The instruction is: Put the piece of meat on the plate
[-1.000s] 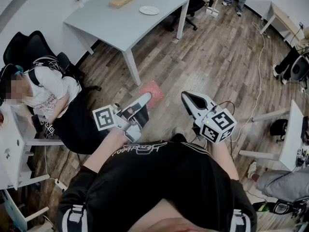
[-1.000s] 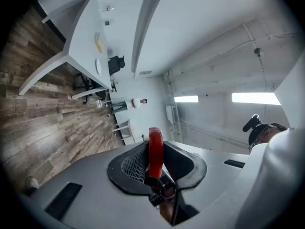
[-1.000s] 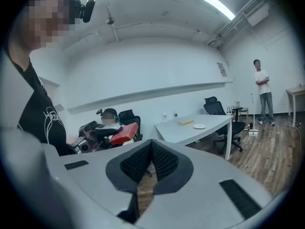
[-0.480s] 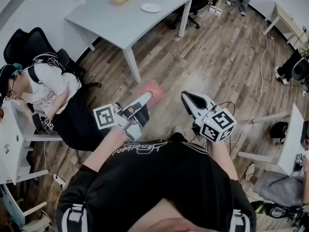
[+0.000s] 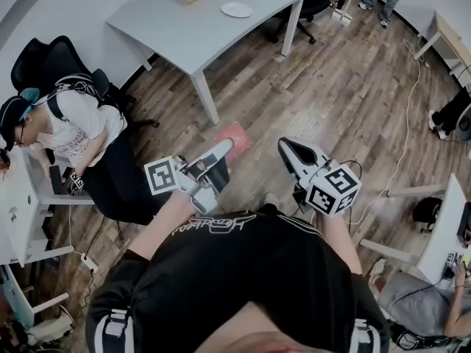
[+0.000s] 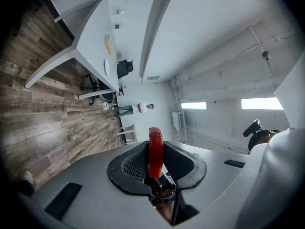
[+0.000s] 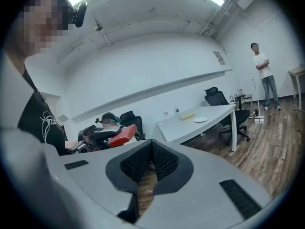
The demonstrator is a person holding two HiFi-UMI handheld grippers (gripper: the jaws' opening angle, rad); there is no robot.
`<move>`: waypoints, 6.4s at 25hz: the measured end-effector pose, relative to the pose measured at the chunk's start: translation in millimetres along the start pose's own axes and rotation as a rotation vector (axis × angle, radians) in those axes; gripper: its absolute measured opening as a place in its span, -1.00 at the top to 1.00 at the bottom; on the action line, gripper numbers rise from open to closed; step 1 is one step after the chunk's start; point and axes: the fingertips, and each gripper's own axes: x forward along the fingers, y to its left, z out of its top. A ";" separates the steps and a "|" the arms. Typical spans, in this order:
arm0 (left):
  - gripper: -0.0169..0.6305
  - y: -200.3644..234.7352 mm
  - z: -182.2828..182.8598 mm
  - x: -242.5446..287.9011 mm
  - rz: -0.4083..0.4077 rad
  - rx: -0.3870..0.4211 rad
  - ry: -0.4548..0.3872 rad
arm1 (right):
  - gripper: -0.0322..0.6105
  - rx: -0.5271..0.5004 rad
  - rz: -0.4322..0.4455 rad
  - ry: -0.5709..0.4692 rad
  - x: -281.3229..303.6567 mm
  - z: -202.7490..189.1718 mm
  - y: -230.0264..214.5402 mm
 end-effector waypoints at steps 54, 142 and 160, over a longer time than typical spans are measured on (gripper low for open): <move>0.67 131.3 123.0 208.8 0.026 -0.083 -0.126 | 0.88 0.016 0.127 0.088 107.0 54.3 -250.1; 0.67 374.3 577.5 389.2 0.349 -0.200 -0.319 | 0.88 0.094 0.327 0.274 548.2 195.1 -552.1; 0.67 443.6 568.5 379.2 0.642 -0.269 -0.295 | 0.88 0.128 0.291 0.283 549.7 187.2 -576.5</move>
